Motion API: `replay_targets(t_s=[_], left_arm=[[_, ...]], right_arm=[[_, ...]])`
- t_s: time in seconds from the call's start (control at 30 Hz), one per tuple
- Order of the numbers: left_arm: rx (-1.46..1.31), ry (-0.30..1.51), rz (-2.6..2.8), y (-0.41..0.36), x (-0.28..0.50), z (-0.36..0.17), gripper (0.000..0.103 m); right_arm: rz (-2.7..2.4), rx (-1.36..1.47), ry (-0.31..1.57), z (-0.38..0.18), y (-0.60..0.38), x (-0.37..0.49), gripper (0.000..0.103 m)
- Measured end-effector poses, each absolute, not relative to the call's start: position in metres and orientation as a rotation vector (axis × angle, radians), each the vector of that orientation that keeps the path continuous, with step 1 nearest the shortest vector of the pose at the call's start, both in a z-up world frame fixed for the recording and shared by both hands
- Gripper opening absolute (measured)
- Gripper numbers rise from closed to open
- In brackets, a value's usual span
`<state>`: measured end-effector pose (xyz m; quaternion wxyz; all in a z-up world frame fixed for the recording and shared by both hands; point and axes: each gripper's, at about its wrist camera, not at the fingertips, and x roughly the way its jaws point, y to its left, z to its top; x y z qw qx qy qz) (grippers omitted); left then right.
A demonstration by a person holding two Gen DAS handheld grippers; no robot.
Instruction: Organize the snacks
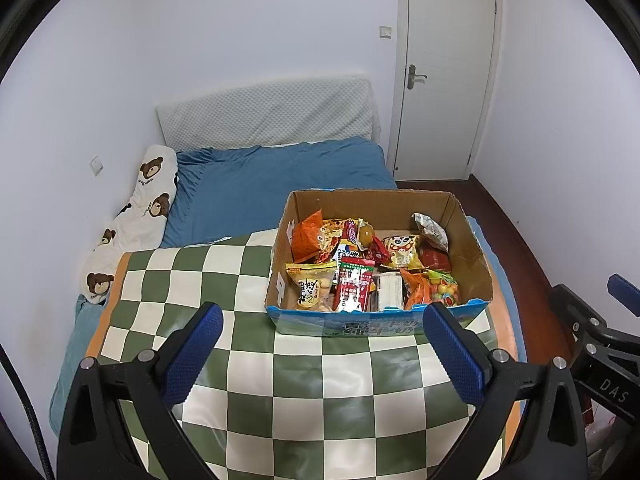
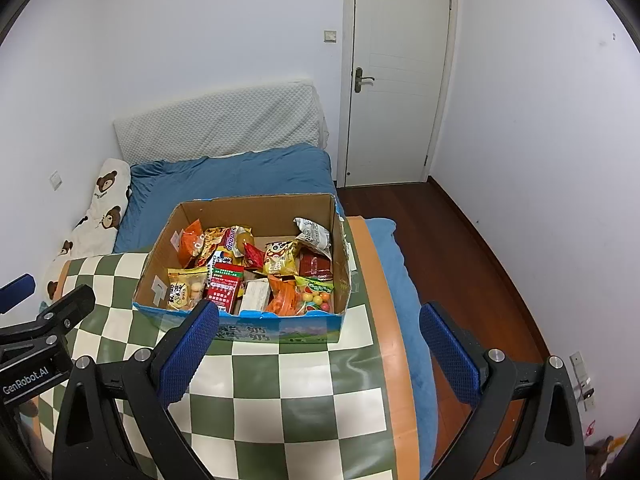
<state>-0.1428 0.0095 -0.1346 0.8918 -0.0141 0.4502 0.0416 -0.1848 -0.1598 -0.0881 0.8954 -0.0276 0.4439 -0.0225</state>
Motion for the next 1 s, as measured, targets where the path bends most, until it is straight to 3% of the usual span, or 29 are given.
replay_targets(t_s=[1.0], left_arm=[[-0.02, 0.935, 0.084, 0.01, -0.1471, -0.1328, 0.103]], right_arm=[[-0.027, -0.061, 0.912, -0.0786, -0.1553, -0.1866, 0.102]])
